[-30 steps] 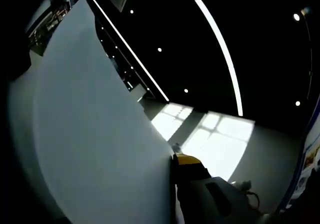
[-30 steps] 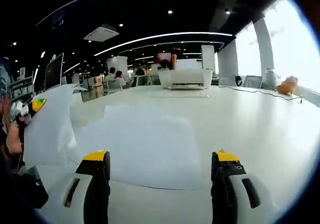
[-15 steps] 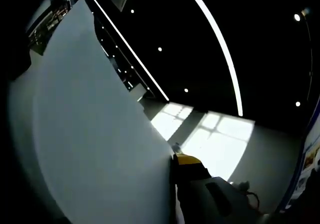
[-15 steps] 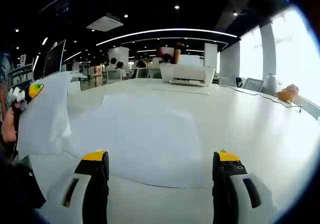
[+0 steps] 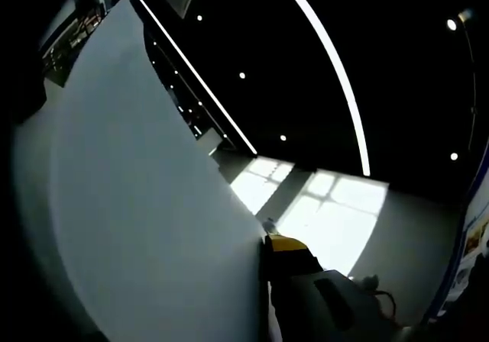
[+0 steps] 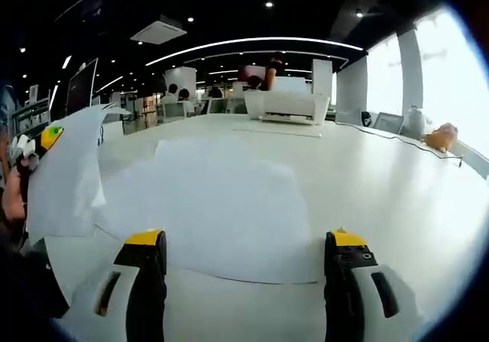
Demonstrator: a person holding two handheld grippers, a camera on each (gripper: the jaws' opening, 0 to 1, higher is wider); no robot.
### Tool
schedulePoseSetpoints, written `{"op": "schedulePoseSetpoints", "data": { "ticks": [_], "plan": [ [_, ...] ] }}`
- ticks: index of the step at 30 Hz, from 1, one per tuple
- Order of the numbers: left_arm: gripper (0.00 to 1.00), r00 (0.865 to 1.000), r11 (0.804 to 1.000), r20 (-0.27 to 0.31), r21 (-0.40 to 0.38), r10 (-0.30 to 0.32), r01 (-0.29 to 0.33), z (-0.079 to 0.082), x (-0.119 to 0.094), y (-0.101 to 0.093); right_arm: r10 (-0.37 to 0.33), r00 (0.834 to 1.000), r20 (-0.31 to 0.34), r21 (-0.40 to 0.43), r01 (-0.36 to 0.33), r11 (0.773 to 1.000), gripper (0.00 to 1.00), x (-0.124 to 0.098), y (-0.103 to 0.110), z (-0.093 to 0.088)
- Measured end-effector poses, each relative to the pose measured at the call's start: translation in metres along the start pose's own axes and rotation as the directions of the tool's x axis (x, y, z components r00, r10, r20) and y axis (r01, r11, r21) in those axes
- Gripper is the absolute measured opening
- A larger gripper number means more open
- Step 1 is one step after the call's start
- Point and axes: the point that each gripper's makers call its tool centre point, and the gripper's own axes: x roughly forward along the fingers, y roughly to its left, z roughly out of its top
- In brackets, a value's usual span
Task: Organize the stack of printing papers by aligning and flattening the scattered papers on the table
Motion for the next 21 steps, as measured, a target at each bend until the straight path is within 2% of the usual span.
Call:
{"op": "schedulePoseSetpoints", "data": {
  "ticks": [6,21],
  "plan": [
    [0.08,1.000,1.000,-0.001,0.000,0.001,-0.001,-0.0003,0.0005,0.0002,0.005,1.000,-0.001,-0.001,-0.005,1.000,0.80,0.0006,0.0001,-0.0001],
    [0.08,1.000,1.000,0.001,0.002,0.000,0.000,-0.0002,0.0003,-0.0007,0.037,0.999,0.005,-0.012,-0.037,0.999,0.69,0.0086,0.0002,-0.0002]
  ]
}}
